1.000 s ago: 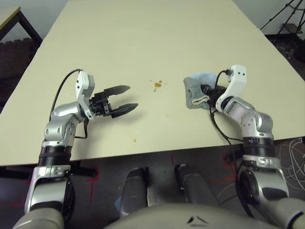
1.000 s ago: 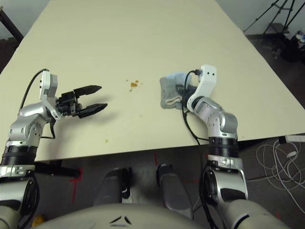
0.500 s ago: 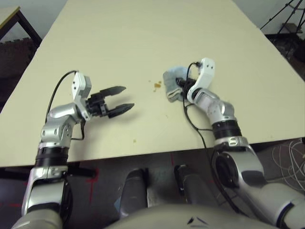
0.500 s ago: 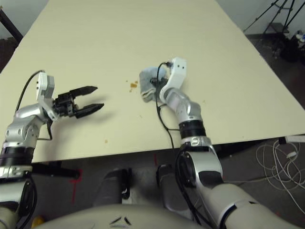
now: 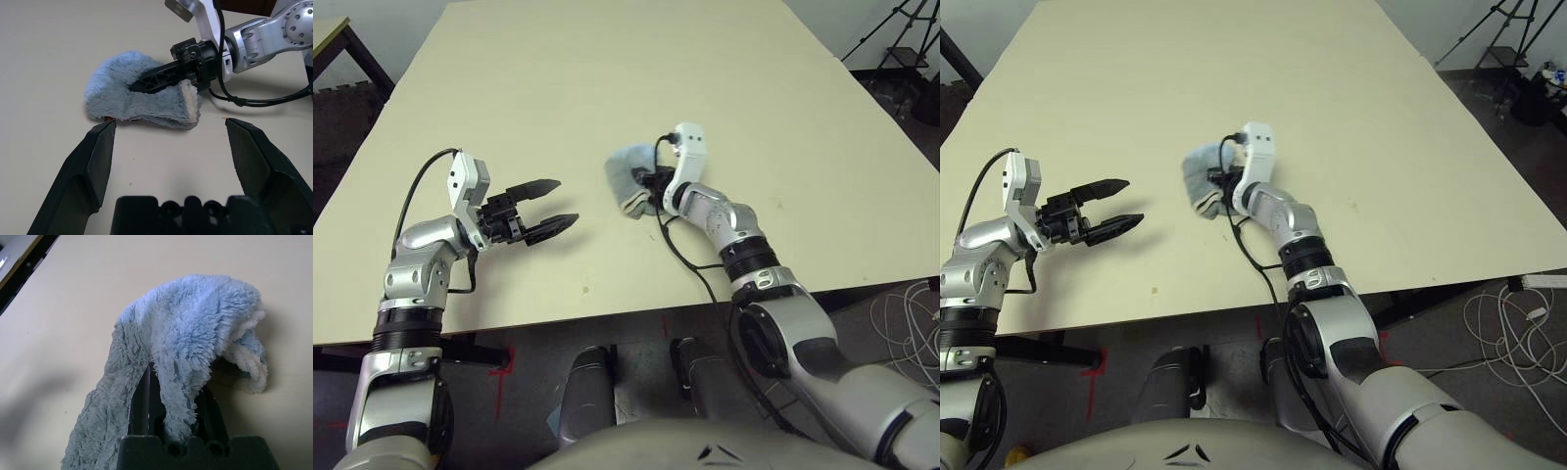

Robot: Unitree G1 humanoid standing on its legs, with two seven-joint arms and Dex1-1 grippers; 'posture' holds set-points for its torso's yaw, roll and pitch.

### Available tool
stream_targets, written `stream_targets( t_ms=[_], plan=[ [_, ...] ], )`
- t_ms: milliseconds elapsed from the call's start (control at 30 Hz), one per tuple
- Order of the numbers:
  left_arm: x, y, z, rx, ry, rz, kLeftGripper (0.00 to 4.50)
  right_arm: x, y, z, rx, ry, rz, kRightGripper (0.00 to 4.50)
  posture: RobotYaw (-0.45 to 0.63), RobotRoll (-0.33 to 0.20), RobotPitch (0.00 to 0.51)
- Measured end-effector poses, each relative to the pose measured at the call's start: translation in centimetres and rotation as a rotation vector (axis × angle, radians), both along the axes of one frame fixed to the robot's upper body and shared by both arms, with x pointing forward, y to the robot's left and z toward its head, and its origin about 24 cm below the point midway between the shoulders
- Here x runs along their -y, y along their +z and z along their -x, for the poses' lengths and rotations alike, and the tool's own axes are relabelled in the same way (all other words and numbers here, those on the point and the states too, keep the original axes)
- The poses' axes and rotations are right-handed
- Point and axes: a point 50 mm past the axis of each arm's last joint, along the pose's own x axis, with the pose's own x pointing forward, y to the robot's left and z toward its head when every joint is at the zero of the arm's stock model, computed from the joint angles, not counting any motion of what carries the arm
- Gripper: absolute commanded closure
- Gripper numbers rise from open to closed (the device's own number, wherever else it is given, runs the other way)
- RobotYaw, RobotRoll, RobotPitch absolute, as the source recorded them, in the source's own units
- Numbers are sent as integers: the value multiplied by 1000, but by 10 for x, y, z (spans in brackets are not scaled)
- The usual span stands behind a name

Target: Wipe the water off the table with a rag.

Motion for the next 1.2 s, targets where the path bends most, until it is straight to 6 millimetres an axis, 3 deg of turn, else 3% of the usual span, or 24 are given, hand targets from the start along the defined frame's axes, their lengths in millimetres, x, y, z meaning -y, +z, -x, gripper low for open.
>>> stream_targets(
  t_ms=[333,567,733,933,1200],
  plan=[
    [0,0,0,3,12,-1,0,-15,0,8,21,117,43,4411,-31,0,134],
    [2,-1,0,10,11,5,0,-9,-2,3,37,40,53,4411,-49,0,134],
    [3,-1,-1,13,8,9,0,13,-1,-7,31,-54,59,4411,-72,0,131],
    [5,-1,-3,15,2,13,0,87,6,-25,51,-263,108,4411,-87,0,128],
    [13,4,-9,40,-30,12,0,118,8,-21,79,-333,131,4411,-92,0,128]
  ],
)
